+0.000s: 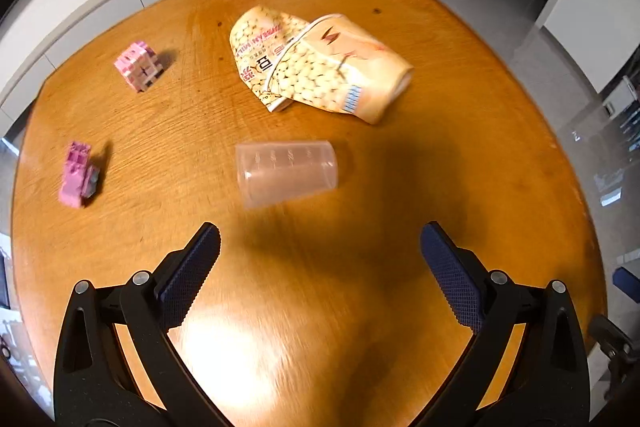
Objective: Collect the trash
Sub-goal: 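Move both tools back over the table, then grasp the clear measuring cup with the left gripper while the right grasps the yellow paper cup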
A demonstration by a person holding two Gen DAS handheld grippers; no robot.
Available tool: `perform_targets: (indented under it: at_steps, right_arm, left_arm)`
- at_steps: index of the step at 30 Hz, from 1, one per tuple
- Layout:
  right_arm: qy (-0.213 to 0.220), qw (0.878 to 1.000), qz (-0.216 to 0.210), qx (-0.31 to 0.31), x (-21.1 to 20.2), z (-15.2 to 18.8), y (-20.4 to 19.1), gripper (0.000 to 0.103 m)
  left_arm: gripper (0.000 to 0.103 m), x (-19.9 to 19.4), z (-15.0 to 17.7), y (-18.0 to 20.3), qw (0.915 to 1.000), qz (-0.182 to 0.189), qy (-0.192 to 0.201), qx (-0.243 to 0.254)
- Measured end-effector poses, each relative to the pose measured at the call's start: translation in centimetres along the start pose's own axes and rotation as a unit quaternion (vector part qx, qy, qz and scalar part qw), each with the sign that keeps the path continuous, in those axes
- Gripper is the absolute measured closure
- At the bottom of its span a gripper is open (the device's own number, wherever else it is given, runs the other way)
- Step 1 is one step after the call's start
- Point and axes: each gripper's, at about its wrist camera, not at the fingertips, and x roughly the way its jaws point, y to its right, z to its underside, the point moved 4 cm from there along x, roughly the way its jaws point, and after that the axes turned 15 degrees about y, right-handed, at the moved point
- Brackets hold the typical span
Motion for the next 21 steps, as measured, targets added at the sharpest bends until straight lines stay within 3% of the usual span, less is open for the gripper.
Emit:
perform_targets:
  at_steps: [5,9,13,21]
  right_arm:
    - [-0.005,1.000,-0.013,-0.014,2.5,-2.2,-2.1,0.029]
    - [-0.007,0.999,-0.031,-0.016,5.2,-4.7,-4.1,0.029]
    - [-0.010,0.998,-0.049,-0.035,8.2,-7.6,-6.7,0.029]
    - [-0.023,0.995,-0.060,-0.076,14.7,-11.7,-10.8,0.018]
  left_arm:
    - [0.006,3.2,-0.9,-1.4,0.9999,-0.008,-0.013,-0.004]
    - [0.007,4.1,-1.4,-2.3,0.9996,0.010,-0.015,-0.020]
    - [0.040,4.2,-1.4,-3.3,0.9990,0.036,-0.006,-0.025]
    - [0.042,3.1,-0.5,-5.9,0.9980,0.059,-0.018,-0.011]
